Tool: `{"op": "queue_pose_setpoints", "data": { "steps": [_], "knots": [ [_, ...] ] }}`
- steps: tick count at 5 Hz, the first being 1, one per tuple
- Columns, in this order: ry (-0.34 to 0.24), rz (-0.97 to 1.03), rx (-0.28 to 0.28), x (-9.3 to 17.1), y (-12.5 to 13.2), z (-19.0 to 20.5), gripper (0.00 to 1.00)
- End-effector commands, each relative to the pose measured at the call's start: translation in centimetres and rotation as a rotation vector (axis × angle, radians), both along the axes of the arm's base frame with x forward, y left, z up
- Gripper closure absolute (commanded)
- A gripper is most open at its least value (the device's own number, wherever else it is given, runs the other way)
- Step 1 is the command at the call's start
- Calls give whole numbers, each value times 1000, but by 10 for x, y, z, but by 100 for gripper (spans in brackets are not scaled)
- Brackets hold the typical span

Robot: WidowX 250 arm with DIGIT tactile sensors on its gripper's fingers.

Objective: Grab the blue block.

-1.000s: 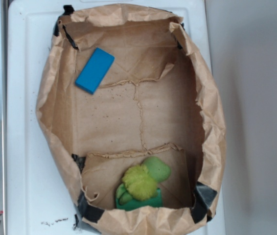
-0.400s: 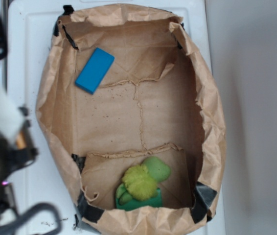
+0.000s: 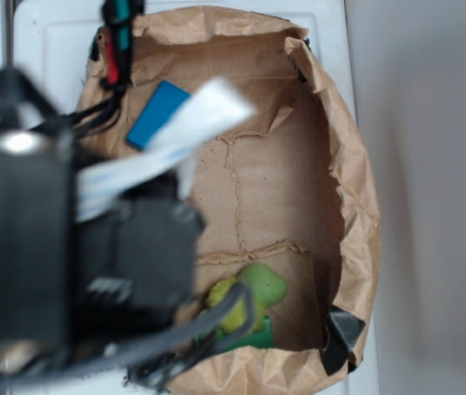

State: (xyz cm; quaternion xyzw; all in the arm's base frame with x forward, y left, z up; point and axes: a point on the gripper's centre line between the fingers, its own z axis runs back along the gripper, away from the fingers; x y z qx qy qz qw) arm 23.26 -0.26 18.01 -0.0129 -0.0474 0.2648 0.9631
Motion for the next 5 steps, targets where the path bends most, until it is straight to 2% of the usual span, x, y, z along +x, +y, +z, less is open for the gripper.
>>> {"op": "queue_pose_setpoints", "data": {
  "steps": [1, 2, 5],
  "knots": [
    [-19, 167, 2, 38, 35, -16, 0],
    [-14, 234, 12, 47, 50, -23, 0],
    [-14, 234, 12, 47, 50, -23, 0]
  ]
}}
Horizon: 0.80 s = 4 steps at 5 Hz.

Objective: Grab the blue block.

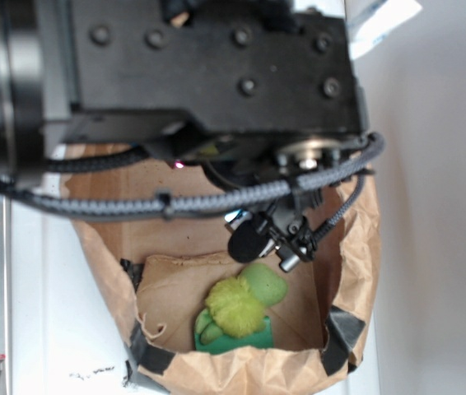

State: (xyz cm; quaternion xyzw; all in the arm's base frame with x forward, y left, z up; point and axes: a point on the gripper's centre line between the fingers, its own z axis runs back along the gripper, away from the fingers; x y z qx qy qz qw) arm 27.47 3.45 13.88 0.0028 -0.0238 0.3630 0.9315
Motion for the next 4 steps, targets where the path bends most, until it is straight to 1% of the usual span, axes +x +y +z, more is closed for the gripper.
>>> {"op": "queue_pose_setpoints", "data": {
  "steps": [1, 2, 4],
  "knots": [
    [-53, 149, -26, -5, 31, 1, 0],
    [-73, 268, 17, 3, 47, -20, 0],
    [-48, 351, 74, 7, 72, -40, 0]
  ]
}}
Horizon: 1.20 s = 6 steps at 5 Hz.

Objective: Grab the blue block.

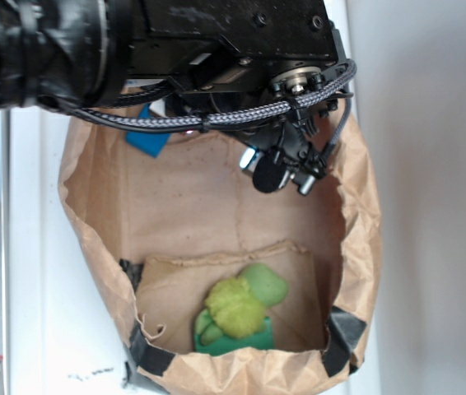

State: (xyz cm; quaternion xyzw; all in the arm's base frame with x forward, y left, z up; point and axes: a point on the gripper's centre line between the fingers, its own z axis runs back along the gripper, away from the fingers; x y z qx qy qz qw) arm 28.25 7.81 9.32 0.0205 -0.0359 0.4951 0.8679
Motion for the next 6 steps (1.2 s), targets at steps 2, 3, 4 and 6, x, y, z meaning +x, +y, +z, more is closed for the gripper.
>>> {"op": "queue_pose_setpoints", "data": {
  "steps": [2, 3, 4, 6],
  "knots": [
    [-26, 20, 89, -14, 34, 2, 0],
    [-38, 13, 113, -15, 42, 0, 0],
    [-36, -3, 151, -18, 56, 2, 0],
    [-24, -37, 183, -27, 66, 3, 0]
  ]
}}
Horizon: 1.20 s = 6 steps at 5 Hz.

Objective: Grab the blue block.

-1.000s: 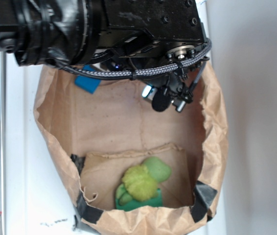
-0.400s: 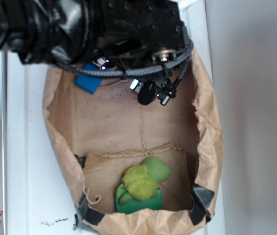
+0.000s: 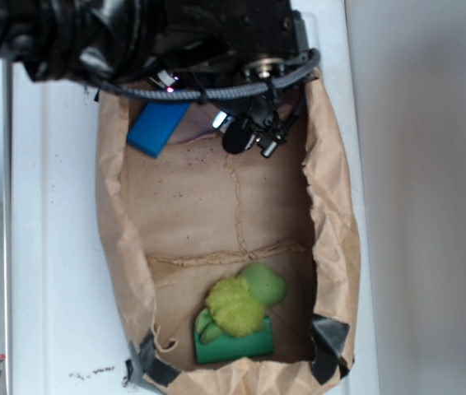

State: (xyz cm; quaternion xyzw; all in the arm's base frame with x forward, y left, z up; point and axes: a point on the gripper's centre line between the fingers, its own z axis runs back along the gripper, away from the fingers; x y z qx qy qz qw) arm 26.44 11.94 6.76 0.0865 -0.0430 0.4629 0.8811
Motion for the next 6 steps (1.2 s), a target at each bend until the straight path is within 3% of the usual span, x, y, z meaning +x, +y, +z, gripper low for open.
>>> {"op": "queue_pose_setpoints", "data": {
  "steps": [1, 3, 5, 6],
  "knots": [
    [-63, 7, 104, -14, 30, 24, 0],
    [11, -69, 126, -22, 28, 17, 0],
    [11, -69, 126, -22, 28, 17, 0],
    [108, -59, 41, -20, 38, 12, 0]
  ]
}}
